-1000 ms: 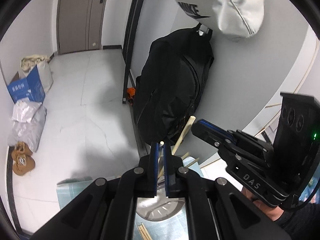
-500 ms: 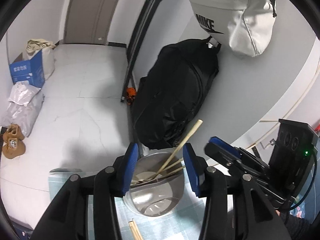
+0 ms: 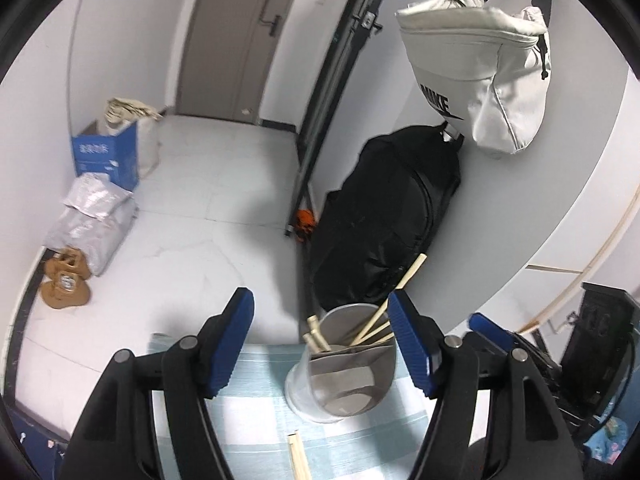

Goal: Organize utensils
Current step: 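Withdraw both open tools from the holder back toward the chopstick pile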

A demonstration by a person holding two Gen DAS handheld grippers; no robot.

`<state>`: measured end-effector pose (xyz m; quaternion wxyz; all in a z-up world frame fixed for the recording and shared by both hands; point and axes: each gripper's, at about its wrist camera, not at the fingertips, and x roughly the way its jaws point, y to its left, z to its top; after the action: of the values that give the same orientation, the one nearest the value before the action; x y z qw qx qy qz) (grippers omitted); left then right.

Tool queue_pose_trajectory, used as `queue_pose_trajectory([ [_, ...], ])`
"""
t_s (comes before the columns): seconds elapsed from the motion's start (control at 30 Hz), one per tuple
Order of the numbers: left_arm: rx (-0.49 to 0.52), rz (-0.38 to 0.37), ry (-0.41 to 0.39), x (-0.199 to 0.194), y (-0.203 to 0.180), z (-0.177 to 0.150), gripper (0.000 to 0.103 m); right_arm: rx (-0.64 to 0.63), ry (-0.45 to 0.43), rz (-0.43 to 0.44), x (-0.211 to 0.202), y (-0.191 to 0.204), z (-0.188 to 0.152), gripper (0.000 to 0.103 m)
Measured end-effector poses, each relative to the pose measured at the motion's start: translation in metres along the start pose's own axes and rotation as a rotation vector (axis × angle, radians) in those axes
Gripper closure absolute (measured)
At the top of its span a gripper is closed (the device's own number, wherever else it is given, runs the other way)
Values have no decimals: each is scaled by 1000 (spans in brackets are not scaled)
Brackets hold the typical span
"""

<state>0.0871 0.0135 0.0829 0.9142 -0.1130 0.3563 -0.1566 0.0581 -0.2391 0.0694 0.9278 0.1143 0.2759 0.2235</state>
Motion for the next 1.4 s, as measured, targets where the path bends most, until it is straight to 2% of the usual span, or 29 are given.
queue_pose_trajectory([
  [0.17, 23, 63, -55, -20, -6, -13, 36, -4, -29, -10, -17, 13, -14, 23],
  [0.23, 36, 83, -78, -28, -10, -20, 27, -2, -45, -13, -24, 17, -20, 20],
  [0.33, 57, 118, -129, -40, -14, -32, 20, -9, -64, -9, -33, 25, -29, 18],
  [0.5, 68, 155, -161, -47, -16, -54, 19, -22, -95, -10, -48, 35, -49, 6],
  [0.67, 62, 169, -153, -43, -10, -75, 19, -23, -101, -19, -52, 38, -67, 3],
  [1.1, 36, 214, -127, -20, 15, -128, 19, -37, -8, -62, -35, 29, -122, 3],
  [1.33, -19, 242, -66, 4, 38, -148, 19, -15, 139, -57, -4, 21, -150, 5],
  [1.4, -37, 247, -48, 9, 47, -153, 19, -14, 190, -65, 9, 20, -155, 14],
])
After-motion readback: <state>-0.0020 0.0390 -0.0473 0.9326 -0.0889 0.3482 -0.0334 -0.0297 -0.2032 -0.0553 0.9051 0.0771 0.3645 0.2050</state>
